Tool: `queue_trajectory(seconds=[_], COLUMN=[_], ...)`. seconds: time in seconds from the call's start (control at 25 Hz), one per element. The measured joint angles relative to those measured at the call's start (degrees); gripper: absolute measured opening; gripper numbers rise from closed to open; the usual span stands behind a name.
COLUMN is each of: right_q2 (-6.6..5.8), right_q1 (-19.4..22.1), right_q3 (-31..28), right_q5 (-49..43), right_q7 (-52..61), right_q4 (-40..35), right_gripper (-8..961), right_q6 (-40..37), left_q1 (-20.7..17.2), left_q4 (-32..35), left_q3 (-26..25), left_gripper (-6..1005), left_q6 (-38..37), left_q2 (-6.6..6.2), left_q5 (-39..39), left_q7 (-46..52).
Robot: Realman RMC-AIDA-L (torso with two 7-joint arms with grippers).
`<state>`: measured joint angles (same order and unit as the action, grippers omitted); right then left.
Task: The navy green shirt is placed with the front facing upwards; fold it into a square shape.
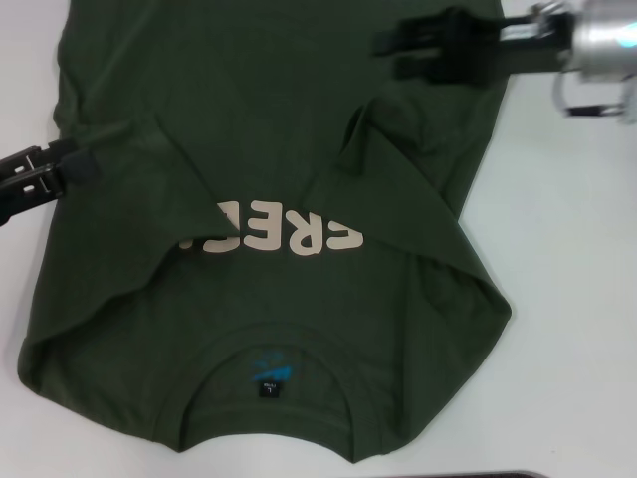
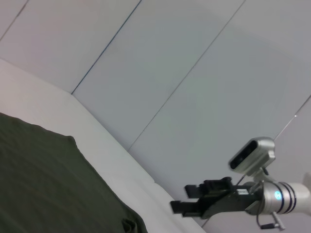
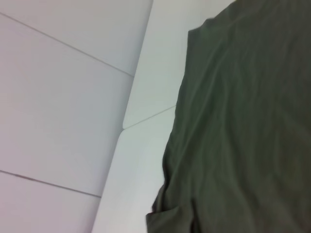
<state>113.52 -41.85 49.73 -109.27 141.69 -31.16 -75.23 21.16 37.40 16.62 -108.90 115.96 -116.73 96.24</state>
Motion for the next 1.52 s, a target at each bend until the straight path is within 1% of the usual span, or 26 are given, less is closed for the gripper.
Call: queue_trajectory(seconds=[0.16, 0.32, 0.4, 0.52, 0.68, 0.72, 0.76, 0.88, 1.0, 1.12, 1.2, 1.28, 1.32, 1.44, 1.52], right_q2=[-4.11, -7.28, -8.12, -8.52, -8.65, -8.59, -8.59, -8.32, -8.08, -8.05, -7.8, -6.93, -6.26, -3.63, -2.15], right_q1=[2.56, 4.08, 4.65, 5.55, 5.08, 4.23, 4.23, 3.53, 3.85, 4.4, 4.72, 4.8, 4.75, 4.08, 3.44], right_q3=[0.4, 0.02, -0.14, -0.14, -0.13, -0.12, -0.12, -0.11, -0.09, 0.05, 0.37, 0.57, 0.61, 0.65, 0.66], right_q5=[-0.07, -1.89, -4.05, -8.76, -15.71, -19.46, -19.46, -24.26, -25.56, -25.8, -26.35, -27.53, -28.38, -31.35, -32.47], right_q7=[2.19, 3.61, 5.24, 6.92, 1.59, -1.53, -1.53, -2.03, -2.16, -2.59, -3.02, -3.59, -3.84, -4.94, -5.47], right_q4=[-2.84, -3.56, -5.15, -9.12, -11.1, -11.28, -11.28, -12.23, -13.23, -13.43, -13.47, -13.63, -13.77, -14.48, -14.74], right_gripper=[566, 566, 566, 566, 566, 566, 566, 566, 566, 566, 566, 566, 566, 566, 566], right_q6=[-4.64, -11.66, -14.79, -18.17, -23.58, -27.16, -27.16, -30.63, -32.0, -32.09, -31.73, -30.74, -30.04, -27.75, -26.66], left_q1=[-0.4, -0.54, -0.33, -0.01, -0.03, -0.07, -0.06, 0.13, 0.33, 0.35, 0.37, 0.37, 0.38, 0.37, 0.37], left_q4=[0.04, 0.05, 0.05, 0.05, 0.04, 0.04, 0.04, 0.04, 0.04, 0.04, 0.03, -0.04, -0.07, -0.08, -0.07], left_q3=[-0.01, 0.01, 0.17, 0.54, 0.4, 0.28, 0.25, 0.23, 0.23, 0.19, 0.17, 0.16, 0.17, 0.17, 0.17], left_gripper=[842, 841, 841, 842, 841, 840, 840, 838, 838, 839, 839, 839, 839, 838, 838], left_q6=[-0.03, -0.06, -0.06, -0.09, -0.15, -0.17, -0.18, -0.18, -0.16, -0.15, -0.13, -0.11, -0.08, -0.03, -0.02], left_q2=[-0.09, -0.24, -0.59, -1.1, -1.31, -1.34, -1.35, -1.36, -1.36, -1.36, -1.36, -1.37, -1.37, -1.35, -1.32], left_q5=[0.17, 0.18, 0.15, -0.18, -0.05, -0.01, 0.02, 0.05, 0.08, 0.1, 0.1, 0.1, 0.1, 0.1, 0.1], left_q7=[0.11, 0.51, 1.69, 3.87, 4.68, 4.69, 4.69, 4.71, 4.72, 4.73, 4.75, 4.75, 4.75, 4.75, 4.75])
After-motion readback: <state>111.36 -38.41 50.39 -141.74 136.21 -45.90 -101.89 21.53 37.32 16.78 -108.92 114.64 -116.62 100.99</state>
